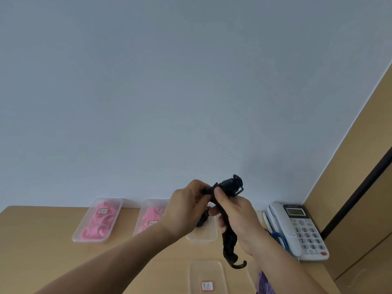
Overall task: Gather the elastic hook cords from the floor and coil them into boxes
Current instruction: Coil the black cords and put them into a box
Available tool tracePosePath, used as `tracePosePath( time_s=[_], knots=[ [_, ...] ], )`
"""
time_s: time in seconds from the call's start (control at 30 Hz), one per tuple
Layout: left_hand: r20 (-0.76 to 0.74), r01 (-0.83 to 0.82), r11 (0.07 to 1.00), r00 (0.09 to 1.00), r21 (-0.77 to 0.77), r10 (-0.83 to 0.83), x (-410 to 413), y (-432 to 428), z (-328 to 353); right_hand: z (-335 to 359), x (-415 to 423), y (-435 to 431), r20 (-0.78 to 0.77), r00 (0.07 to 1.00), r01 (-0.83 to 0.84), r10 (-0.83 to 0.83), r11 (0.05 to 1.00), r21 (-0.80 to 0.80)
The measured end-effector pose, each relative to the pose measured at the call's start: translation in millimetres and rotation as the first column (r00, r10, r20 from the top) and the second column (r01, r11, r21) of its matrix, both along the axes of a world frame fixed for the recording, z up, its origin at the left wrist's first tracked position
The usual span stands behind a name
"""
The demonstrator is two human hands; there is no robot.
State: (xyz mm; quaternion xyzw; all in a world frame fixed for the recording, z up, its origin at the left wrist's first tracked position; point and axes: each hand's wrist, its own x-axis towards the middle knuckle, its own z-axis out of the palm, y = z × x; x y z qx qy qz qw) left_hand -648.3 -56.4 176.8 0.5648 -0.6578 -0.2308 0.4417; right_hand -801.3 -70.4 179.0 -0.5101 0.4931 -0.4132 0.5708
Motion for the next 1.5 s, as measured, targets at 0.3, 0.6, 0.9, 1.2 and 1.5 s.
tracePosePath(
  time_s=[0.3, 0.6, 0.9, 1.2, 1.5],
  knots=[
    [0.625, 0.229, 0.78, 0.74, -0.582, 0.249, 9, -6, 0, 5, 5, 2, 0.212, 0.977, -0.042, -0.012, 0.968, 0.246],
    [-0.173, 0.255, 0.963, 0.956, 0.09, -0.237, 13, -13, -7, 0, -6, -1, 0.46, 0.886, -0.044, -0.059, 0.977, 0.21],
    [-0.426, 0.511, 0.819, 0.822, 0.26, -0.378, 15, -11, 5, 0, -11, 1, 0.336, 0.942, -0.046, 0.015, 0.995, 0.083],
    [-0.216, 0.141, 0.989, 0.968, 0.041, -0.129, 0, -11, -5, -2, -2, 5, 0.211, 0.977, 0.009, -0.045, 0.986, 0.168],
    [0.336, 0.047, 0.937, 0.939, -0.347, 0.078, 4, -14, -18, 5, 1, 5, 0.378, 0.926, -0.132, 0.004, 0.941, 0.312]
  ],
)
